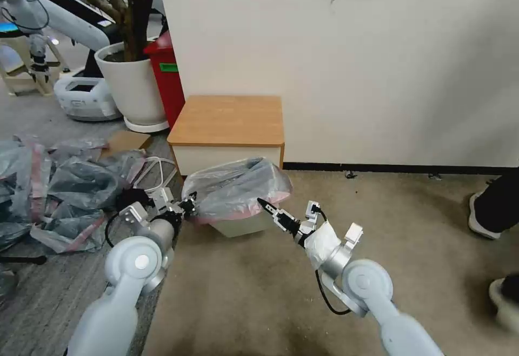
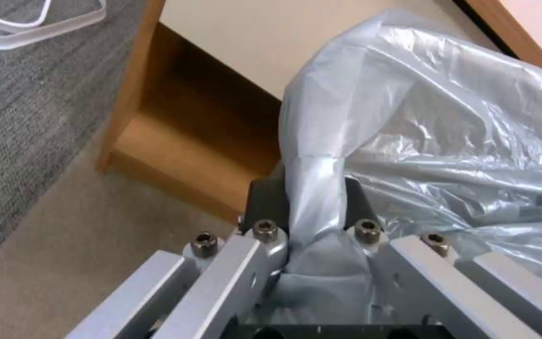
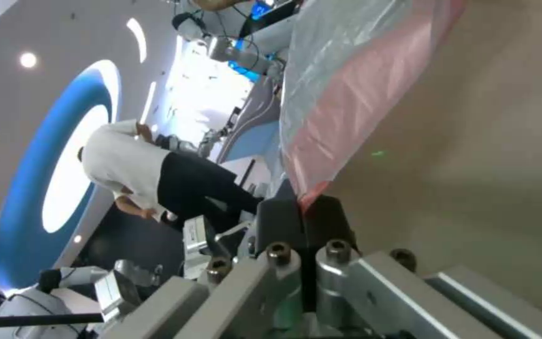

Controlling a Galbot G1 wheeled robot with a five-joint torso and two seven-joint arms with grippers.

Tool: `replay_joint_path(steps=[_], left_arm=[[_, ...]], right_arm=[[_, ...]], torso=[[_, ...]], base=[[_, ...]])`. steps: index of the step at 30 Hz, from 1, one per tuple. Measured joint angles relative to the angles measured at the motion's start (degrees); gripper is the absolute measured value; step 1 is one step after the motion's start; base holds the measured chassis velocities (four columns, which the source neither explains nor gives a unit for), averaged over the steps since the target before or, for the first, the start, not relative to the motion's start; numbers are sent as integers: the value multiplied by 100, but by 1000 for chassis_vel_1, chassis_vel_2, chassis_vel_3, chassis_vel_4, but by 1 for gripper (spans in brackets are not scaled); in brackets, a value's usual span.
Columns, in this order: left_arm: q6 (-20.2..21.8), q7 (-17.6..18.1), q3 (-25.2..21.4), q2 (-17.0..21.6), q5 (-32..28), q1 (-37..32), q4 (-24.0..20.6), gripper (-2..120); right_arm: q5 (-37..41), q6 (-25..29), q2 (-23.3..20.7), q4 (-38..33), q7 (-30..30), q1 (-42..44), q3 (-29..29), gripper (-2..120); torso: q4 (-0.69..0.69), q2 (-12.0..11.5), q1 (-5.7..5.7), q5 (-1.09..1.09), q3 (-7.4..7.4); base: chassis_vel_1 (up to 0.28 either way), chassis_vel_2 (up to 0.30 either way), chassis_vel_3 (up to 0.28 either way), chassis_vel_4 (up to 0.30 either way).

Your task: Pick up the garbage bag from the table and place it over the trash can.

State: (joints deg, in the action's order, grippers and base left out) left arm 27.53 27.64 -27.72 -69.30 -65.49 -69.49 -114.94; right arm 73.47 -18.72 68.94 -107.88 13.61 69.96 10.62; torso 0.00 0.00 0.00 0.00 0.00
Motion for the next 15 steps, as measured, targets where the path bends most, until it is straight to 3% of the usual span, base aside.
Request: replay_joint_path(steps=[15], left_arm=[[-19, 25, -70, 3, -53, 4, -24, 6]], right_arm=[[-144, 97, -19, 97, 133, 108, 62, 0]], torso=[[0, 0, 0, 0, 0]], base=[[0, 0, 0, 0]])
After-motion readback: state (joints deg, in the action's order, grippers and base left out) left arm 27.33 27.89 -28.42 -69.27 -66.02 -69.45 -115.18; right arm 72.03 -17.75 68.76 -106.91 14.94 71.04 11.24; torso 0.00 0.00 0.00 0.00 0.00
